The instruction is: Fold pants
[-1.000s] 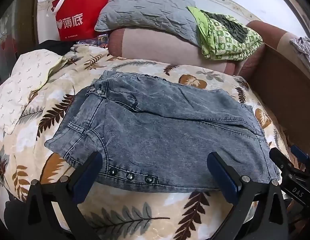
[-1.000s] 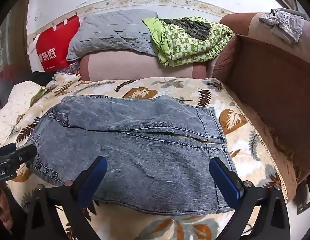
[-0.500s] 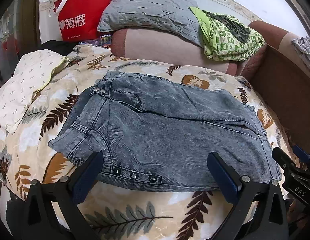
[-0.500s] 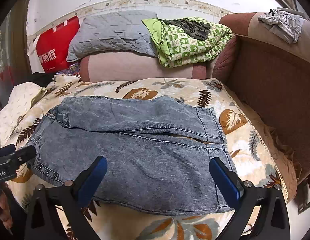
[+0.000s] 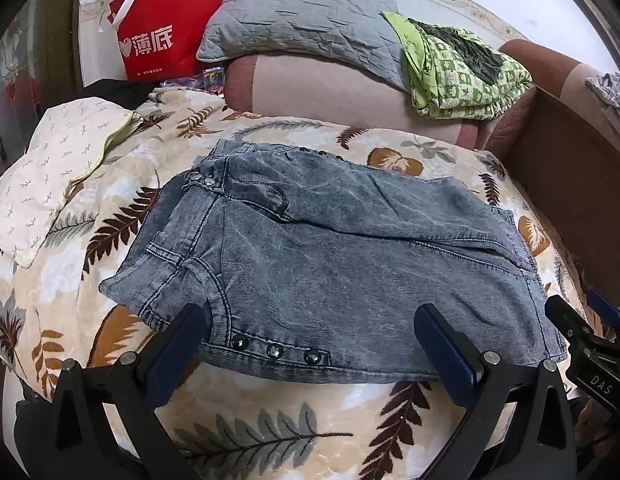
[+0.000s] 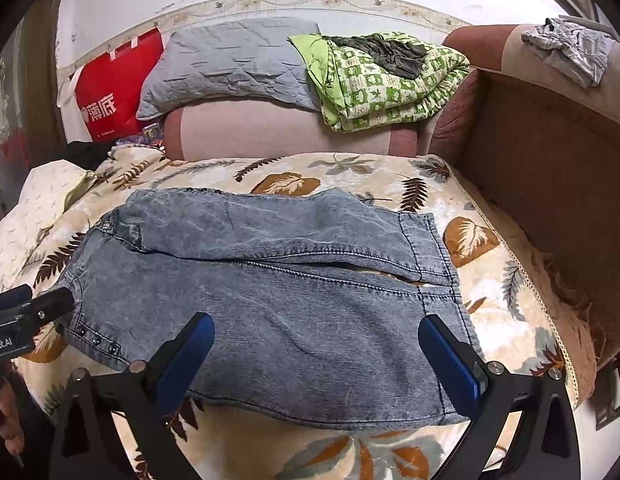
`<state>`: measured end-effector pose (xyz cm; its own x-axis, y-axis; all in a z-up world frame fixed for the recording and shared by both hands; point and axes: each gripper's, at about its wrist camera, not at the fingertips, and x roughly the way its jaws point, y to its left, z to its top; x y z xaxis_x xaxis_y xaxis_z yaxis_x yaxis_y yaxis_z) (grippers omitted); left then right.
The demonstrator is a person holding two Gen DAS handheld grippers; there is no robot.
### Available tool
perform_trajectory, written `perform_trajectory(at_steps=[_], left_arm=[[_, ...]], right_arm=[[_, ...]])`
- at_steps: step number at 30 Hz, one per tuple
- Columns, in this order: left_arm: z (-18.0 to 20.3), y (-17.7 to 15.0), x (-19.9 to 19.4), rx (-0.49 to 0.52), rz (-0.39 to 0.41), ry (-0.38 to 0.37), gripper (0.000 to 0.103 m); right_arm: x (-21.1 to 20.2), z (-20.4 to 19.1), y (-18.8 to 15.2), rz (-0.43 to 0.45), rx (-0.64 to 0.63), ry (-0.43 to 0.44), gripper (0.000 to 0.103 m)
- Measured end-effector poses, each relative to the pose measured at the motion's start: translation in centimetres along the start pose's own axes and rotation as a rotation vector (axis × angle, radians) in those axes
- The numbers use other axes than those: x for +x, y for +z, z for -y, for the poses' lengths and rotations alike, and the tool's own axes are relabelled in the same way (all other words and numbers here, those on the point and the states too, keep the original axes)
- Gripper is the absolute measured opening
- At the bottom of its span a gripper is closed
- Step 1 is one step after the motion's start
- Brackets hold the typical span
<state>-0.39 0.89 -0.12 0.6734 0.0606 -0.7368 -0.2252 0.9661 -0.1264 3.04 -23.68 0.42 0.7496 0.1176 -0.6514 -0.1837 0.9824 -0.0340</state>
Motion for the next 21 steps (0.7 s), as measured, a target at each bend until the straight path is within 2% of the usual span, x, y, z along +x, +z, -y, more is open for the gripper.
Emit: perform_trajectory(at_steps=[21], left_arm=[[-0.4, 0.0, 1.0, 0.0, -0.017, 0.006, 0.103]], right_arm=[[1.2, -0.5, -0.2, -0.023, -0.006, 0.009, 0.103]])
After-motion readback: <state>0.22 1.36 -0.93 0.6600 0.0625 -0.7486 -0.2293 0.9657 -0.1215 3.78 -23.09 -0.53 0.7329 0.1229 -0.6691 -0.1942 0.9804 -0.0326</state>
